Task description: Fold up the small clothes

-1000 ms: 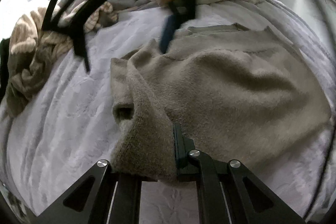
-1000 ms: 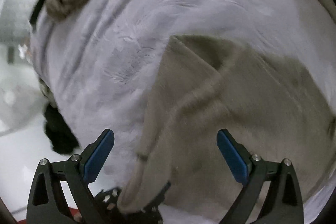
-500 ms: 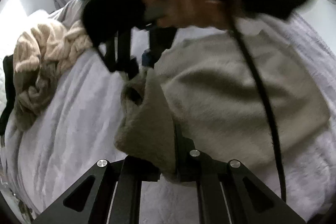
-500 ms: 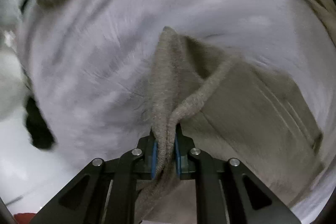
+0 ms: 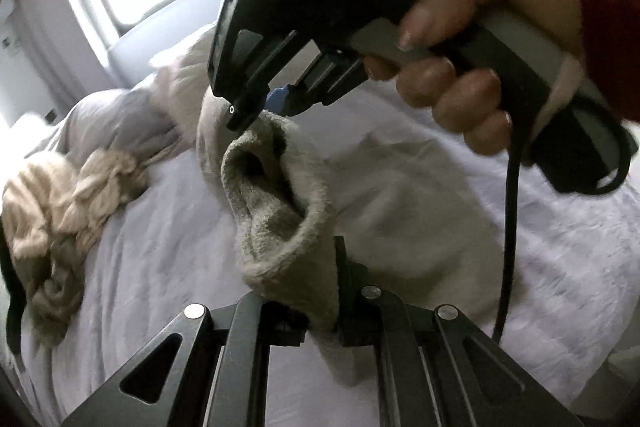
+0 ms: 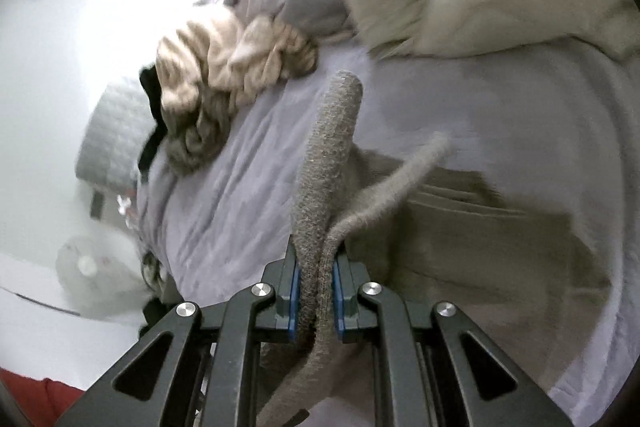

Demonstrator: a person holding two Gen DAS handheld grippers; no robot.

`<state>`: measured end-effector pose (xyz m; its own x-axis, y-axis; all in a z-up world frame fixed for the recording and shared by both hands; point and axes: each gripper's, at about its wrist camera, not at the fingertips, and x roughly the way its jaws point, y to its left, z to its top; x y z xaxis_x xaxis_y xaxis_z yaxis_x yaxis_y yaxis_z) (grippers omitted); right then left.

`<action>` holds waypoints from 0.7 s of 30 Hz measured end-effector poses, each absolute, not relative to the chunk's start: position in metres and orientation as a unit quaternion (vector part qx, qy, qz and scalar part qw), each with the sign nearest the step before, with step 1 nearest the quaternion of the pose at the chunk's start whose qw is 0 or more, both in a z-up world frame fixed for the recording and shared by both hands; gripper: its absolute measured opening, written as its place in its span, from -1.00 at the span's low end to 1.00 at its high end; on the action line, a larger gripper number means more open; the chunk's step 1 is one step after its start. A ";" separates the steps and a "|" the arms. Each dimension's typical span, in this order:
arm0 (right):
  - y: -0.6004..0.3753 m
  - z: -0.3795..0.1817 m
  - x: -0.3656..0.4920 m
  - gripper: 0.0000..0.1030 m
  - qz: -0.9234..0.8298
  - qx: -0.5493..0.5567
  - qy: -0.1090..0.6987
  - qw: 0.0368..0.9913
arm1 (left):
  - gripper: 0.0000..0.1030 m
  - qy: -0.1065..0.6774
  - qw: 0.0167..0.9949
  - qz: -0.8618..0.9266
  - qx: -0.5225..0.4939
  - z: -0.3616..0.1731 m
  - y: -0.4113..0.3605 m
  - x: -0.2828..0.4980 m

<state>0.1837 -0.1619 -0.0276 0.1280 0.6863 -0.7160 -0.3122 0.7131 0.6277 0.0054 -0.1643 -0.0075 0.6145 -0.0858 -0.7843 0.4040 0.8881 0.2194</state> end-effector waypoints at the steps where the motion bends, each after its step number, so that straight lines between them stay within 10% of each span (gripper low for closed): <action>1: -0.178 -0.028 0.181 -0.72 0.338 0.176 0.559 0.736 | -0.80 0.416 0.875 -0.149 0.198 -0.009 -0.179 0.006; 12: -0.335 -0.123 0.152 -0.69 0.222 0.260 0.590 0.732 | -0.80 0.477 0.804 -0.225 0.275 -0.086 -0.282 -0.002; 18: -0.372 -0.163 0.148 -0.20 0.202 0.402 0.585 0.675 | -0.80 0.497 0.784 -0.227 0.294 -0.108 -0.292 -0.007; 21: -0.377 -0.173 0.160 -0.40 0.199 0.461 0.569 0.651 | -0.80 0.493 0.785 -0.229 0.296 -0.100 -0.290 -0.006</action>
